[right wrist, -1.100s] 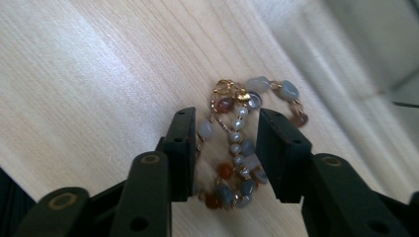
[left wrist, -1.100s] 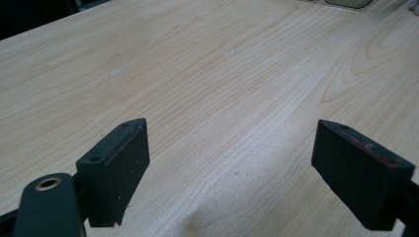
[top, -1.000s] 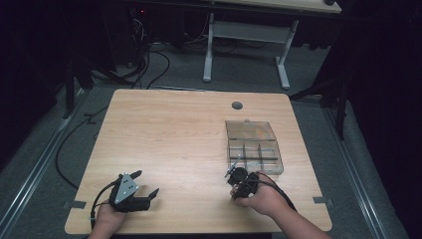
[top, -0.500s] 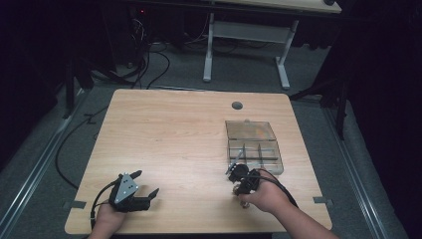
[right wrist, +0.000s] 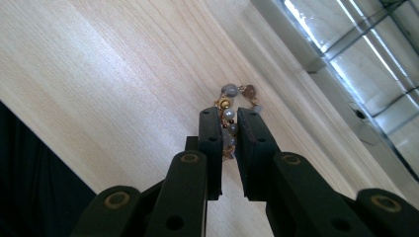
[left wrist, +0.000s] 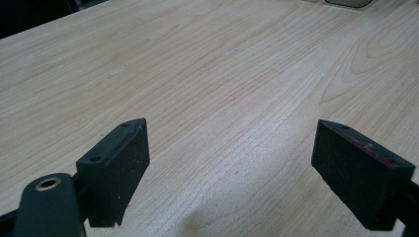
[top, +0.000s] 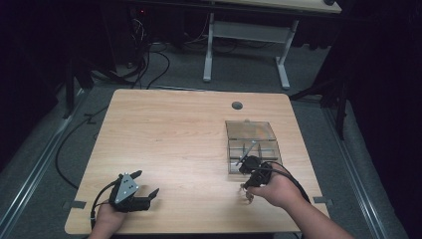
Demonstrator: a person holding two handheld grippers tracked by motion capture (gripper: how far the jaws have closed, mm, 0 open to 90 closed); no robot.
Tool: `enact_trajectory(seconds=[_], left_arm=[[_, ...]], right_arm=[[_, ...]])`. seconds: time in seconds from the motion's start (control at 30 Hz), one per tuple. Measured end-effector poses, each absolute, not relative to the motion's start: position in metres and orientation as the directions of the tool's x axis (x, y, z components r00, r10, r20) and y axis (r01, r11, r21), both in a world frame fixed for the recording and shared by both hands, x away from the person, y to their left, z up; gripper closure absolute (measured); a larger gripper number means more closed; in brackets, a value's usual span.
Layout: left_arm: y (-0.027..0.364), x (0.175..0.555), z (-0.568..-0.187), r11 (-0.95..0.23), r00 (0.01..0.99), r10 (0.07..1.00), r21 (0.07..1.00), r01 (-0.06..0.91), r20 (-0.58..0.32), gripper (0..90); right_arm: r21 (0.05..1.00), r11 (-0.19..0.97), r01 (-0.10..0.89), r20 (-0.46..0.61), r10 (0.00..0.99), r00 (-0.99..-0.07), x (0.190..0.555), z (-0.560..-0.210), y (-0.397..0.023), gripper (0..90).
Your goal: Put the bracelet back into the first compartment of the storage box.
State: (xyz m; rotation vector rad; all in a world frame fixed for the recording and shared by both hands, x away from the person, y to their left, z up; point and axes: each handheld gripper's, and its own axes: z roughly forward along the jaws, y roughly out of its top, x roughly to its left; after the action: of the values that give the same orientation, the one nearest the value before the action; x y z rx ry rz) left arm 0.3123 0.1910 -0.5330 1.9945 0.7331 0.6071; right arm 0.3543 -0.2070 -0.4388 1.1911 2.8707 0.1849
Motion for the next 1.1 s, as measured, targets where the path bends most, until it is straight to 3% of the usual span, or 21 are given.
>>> enact_trajectory(seconds=[1.1], left_arm=[[0.191,0.312,-0.533,-0.422,0.704,0.698,0.869,0.258,0.129,15.4]], right_arm=[[0.145,0.653,0.743,0.011,0.750,-0.661,0.369,-0.385,-0.229,82.0]])
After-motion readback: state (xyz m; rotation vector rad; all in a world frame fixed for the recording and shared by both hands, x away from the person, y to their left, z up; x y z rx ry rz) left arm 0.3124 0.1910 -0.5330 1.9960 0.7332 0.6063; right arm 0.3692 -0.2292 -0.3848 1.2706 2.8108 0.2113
